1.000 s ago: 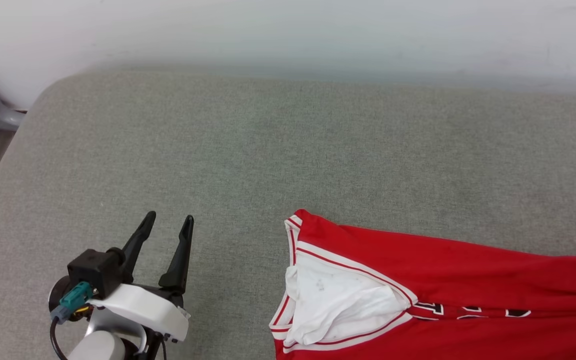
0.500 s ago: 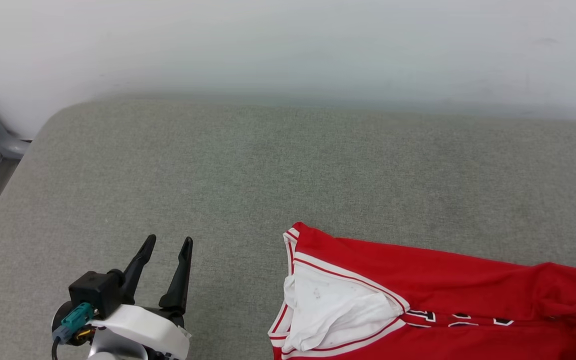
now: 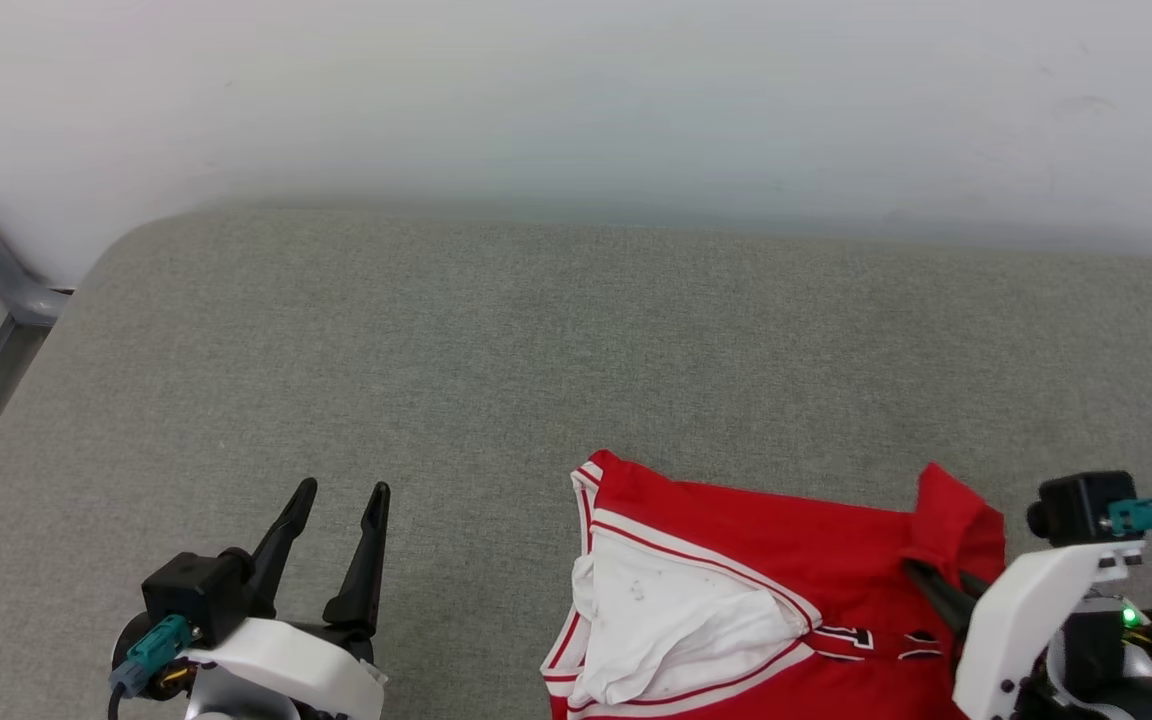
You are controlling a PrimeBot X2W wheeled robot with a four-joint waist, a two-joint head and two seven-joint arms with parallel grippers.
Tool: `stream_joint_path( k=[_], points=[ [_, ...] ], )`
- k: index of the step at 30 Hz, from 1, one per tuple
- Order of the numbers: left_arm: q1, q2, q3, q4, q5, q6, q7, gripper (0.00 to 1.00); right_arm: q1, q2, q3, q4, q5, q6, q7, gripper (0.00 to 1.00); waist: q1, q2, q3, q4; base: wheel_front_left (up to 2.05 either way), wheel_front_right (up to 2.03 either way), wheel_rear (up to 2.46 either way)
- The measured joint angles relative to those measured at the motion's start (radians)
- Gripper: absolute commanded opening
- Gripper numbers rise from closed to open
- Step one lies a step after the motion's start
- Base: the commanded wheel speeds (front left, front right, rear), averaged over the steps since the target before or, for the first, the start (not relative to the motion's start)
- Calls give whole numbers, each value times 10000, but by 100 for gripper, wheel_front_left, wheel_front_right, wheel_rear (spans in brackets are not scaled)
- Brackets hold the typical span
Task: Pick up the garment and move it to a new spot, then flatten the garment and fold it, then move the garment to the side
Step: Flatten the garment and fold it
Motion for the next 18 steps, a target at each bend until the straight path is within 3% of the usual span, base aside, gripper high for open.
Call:
stream_joint_path(
  k=[6, 18],
  points=[
    [14, -69, 82, 82, 96, -132, 0, 100, -522, 736, 844, -35, 230, 0, 299, 0, 0, 0, -45, 182, 0, 0, 0],
    [18, -150, 207, 151, 186, -244, -13, 100, -1298, 803, 2700, 1753, 1753, -2, -997, 0, 0, 0, 18, 701, 0, 0, 0]
  ],
)
